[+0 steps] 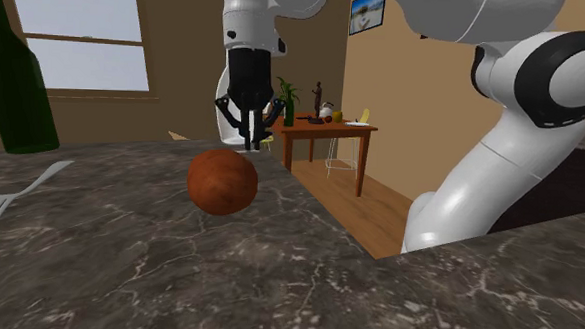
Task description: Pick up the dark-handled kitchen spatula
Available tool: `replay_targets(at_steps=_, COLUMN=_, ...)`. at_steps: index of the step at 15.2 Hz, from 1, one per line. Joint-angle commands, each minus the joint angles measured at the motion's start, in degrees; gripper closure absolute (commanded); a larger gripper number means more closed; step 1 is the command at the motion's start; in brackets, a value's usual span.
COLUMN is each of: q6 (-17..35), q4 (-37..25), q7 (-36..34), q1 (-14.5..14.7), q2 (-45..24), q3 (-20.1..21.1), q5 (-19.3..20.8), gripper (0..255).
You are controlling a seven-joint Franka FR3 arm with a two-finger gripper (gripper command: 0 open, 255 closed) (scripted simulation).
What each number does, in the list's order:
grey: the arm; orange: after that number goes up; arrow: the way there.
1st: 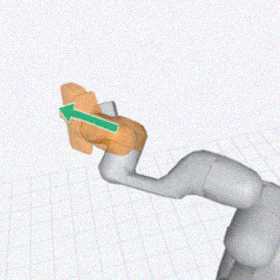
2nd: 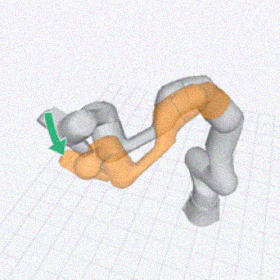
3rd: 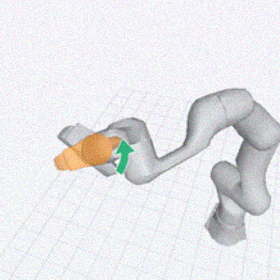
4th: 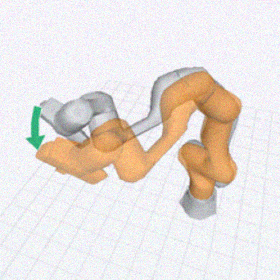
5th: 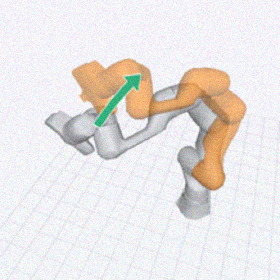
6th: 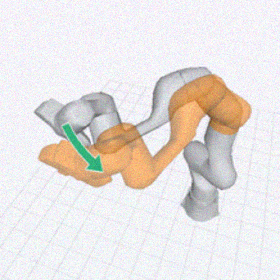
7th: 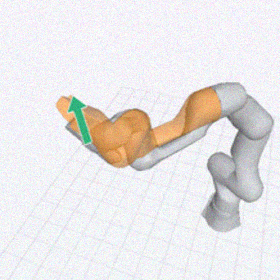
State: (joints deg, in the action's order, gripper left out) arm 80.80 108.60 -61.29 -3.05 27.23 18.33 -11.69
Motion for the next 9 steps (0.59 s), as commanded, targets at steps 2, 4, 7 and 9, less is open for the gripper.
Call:
replay_targets(at_steps=2, q6=-2.2, q4=-3.19, q7=-0.35, q1=-0.14, q2=-1.02, q3=-0.06, q5=0.25, gripper=255)
replay_targets(at_steps=4, q6=-3.71, q4=-5.44, q7=-0.61, q1=-0.23, q2=-1.76, q3=-0.08, q5=0.4, gripper=255)
replay_targets(at_steps=7, q6=-6.0, q4=-8.94, q7=-1.04, q1=-0.36, q2=-2.99, q3=-0.07, q5=0.65, gripper=255)
replay_targets(at_steps=9, q6=-6.11, q4=-9.12, q7=-1.06, q1=-0.36, q2=-3.05, q3=-0.07, q5=0.66, gripper=255)
